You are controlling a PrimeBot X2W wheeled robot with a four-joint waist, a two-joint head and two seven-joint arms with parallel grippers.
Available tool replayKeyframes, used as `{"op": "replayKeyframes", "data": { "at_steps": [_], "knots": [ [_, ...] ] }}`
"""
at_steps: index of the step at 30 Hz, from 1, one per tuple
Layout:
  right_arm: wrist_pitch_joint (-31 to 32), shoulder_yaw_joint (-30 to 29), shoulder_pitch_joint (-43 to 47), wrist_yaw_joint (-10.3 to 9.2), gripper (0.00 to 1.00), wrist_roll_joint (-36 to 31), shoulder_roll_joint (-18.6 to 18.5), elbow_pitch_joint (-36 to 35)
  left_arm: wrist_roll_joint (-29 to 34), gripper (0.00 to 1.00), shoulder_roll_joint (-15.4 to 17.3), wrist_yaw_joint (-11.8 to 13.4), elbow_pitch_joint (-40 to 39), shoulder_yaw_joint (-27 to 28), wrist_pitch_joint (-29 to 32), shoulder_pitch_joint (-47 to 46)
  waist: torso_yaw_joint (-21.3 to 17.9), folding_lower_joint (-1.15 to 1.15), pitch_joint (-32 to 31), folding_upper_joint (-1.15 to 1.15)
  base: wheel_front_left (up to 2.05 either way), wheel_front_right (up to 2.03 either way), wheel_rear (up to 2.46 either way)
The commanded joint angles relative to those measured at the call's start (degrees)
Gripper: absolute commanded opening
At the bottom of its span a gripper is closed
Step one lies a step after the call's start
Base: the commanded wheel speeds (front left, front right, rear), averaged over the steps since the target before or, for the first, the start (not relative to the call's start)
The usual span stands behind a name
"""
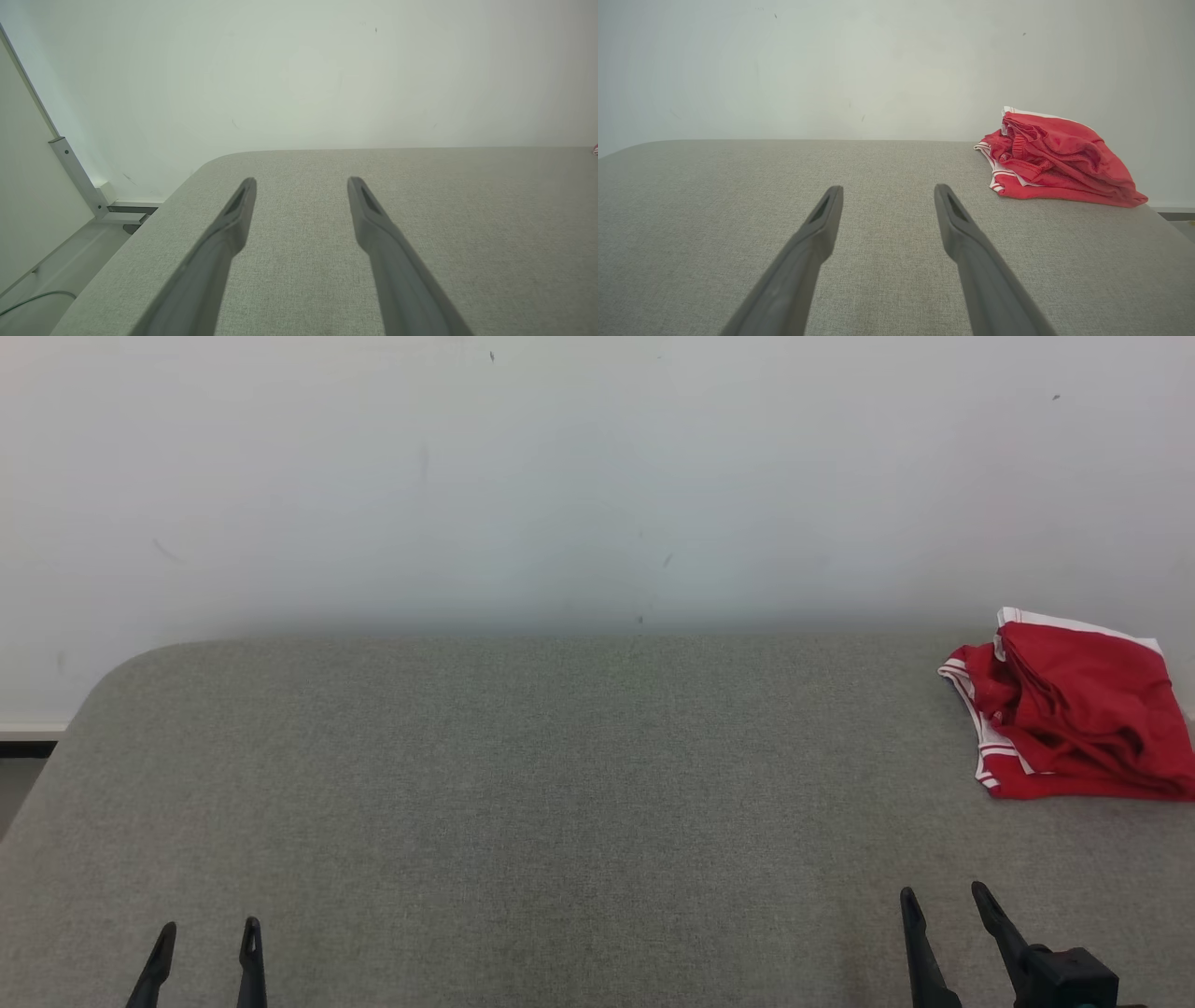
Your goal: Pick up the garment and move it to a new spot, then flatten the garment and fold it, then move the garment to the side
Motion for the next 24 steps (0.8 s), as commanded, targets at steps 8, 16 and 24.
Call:
{"op": "replayKeyframes", "data": {
  "at_steps": [8, 16, 24],
  "knots": [
    [0.0, -0.2, 0.4, 0.0, 1.0, -0.2, 0.4, 0.0, -0.2, 1.0, 0.6, 0.1, -0.2, -0.5, 0.2, 0.2, 0.3, 0.0, 0.3, 0.0, 0.0, 0.0, 0.0],
    [0.4, -0.3, 0.6, 0.0, 0.0, 0.9, 0.3, 2.9, -1.0, 0.0, -1.0, -0.1, 2.4, -1.2, 0.5, 0.6, 0.3, 0.01, 0.4, 0.0, 0.0, 0.0, 0.0],
    [2.2, -0.7, -1.1, 0.0, 0.0, 10.7, 0.5, 3.4, -9.2, 0.0, -2.6, -1.4, 3.5, 0.2, 2.3, -1.1, 0.1, 0.01, 0.8, 0.0, 0.0, 0.0, 0.0]
  ]
}}
